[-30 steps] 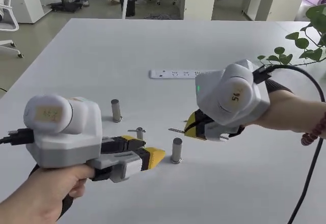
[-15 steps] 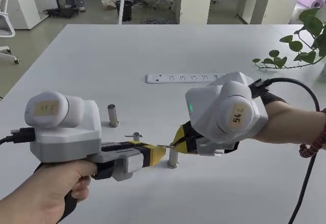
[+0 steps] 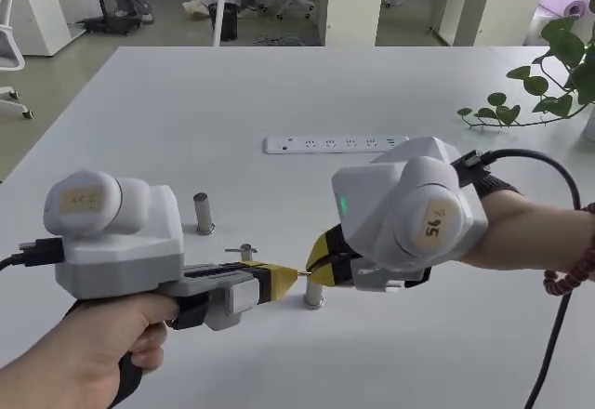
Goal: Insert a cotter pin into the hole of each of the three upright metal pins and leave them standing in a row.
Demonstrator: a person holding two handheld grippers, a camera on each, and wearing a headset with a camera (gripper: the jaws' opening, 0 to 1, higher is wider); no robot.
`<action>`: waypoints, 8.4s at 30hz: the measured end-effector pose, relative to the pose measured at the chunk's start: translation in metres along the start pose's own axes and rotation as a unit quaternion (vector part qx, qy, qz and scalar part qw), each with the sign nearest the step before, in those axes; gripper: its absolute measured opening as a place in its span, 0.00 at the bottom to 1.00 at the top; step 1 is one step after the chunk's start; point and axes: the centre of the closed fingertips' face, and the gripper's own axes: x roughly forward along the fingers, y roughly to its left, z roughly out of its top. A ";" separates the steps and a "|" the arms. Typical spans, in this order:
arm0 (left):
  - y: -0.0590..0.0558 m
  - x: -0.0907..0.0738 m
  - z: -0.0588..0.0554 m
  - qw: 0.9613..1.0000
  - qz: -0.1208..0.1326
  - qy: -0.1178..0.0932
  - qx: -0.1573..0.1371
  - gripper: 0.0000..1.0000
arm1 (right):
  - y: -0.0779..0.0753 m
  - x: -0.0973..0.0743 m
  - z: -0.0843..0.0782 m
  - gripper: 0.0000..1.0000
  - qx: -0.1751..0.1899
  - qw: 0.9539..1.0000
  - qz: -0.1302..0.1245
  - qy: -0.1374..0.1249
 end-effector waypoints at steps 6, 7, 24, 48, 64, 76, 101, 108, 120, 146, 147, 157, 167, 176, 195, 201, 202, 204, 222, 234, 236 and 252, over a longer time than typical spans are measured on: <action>0.000 0.000 0.001 1.000 -0.002 -0.006 0.011 0.01 | -0.001 0.000 0.000 0.00 -0.003 1.000 -0.003 -0.001; 0.000 0.000 0.001 1.000 -0.002 -0.007 0.014 0.01 | -0.001 0.000 0.000 0.00 -0.003 1.000 -0.004 -0.002; 0.007 -0.002 -0.004 1.000 0.009 0.005 0.027 0.00 | -0.004 -0.003 -0.004 0.03 0.064 0.998 -0.005 -0.015; 0.000 -0.014 -0.021 0.971 -0.042 0.037 0.232 0.00 | 0.019 -0.019 -0.005 0.13 0.317 0.930 0.115 -0.147; -0.025 -0.021 -0.036 0.953 -0.115 0.055 0.273 0.00 | 0.053 -0.021 0.002 0.12 0.269 0.932 0.179 -0.164; -0.035 -0.022 -0.041 0.950 -0.137 0.060 0.273 0.00 | 0.066 -0.016 0.015 0.11 0.254 0.929 0.201 -0.177; -0.048 -0.024 -0.031 0.954 -0.163 0.029 0.249 0.00 | 0.061 -0.020 0.017 0.01 0.294 0.905 0.207 -0.229; -0.046 -0.025 -0.029 0.956 -0.164 0.025 0.242 0.00 | 0.062 -0.022 0.018 0.00 0.292 0.904 0.209 -0.231; -0.038 -0.018 -0.031 0.957 -0.144 0.031 0.249 0.03 | 0.063 -0.020 0.018 0.00 0.246 0.931 0.195 -0.188; 0.020 0.016 -0.032 0.960 -0.005 0.021 0.278 0.17 | 0.027 0.006 -0.058 0.00 0.228 0.965 0.128 -0.003; 0.022 0.018 -0.030 0.959 0.003 0.017 0.283 0.16 | 0.026 0.006 -0.060 0.00 0.226 0.966 0.126 0.000; 0.032 0.042 -0.032 0.960 0.024 0.016 0.280 0.16 | 0.015 0.012 -0.080 0.00 0.238 0.965 0.109 0.035; 0.049 0.061 -0.035 0.965 0.060 0.018 0.256 0.16 | 0.004 0.016 -0.095 0.00 0.243 0.964 0.094 0.053; 0.052 0.077 -0.036 0.965 0.072 0.023 0.251 0.16 | -0.004 0.019 -0.097 0.00 0.238 0.966 0.088 0.051; 0.057 0.089 -0.032 0.967 0.080 0.021 0.239 0.12 | -0.006 0.024 -0.089 0.00 0.219 0.970 0.094 0.051; 0.058 0.090 -0.034 0.967 0.086 0.018 0.238 0.12 | -0.006 0.027 -0.083 0.00 0.213 0.971 0.094 0.051; 0.059 0.090 -0.034 0.968 0.086 0.017 0.235 0.12 | -0.006 0.027 -0.081 0.00 0.212 0.971 0.095 0.051; 0.060 0.091 -0.035 0.969 0.087 0.016 0.229 0.12 | -0.006 0.028 -0.080 0.00 0.210 0.972 0.094 0.051; 0.061 0.093 -0.037 0.972 0.093 0.011 0.216 0.11 | -0.011 0.039 -0.067 0.00 0.207 0.973 0.091 0.042; 0.061 0.093 -0.038 0.971 0.098 0.012 0.219 0.11 | -0.015 0.032 -0.068 0.06 0.232 0.970 0.074 0.018; 0.061 0.093 -0.038 0.971 0.098 0.012 0.217 0.11 | -0.017 0.030 -0.070 0.06 0.239 0.968 0.070 0.019; 0.062 0.093 -0.038 0.971 0.101 0.011 0.216 0.11 | -0.012 0.035 -0.074 0.00 0.235 0.968 0.074 0.035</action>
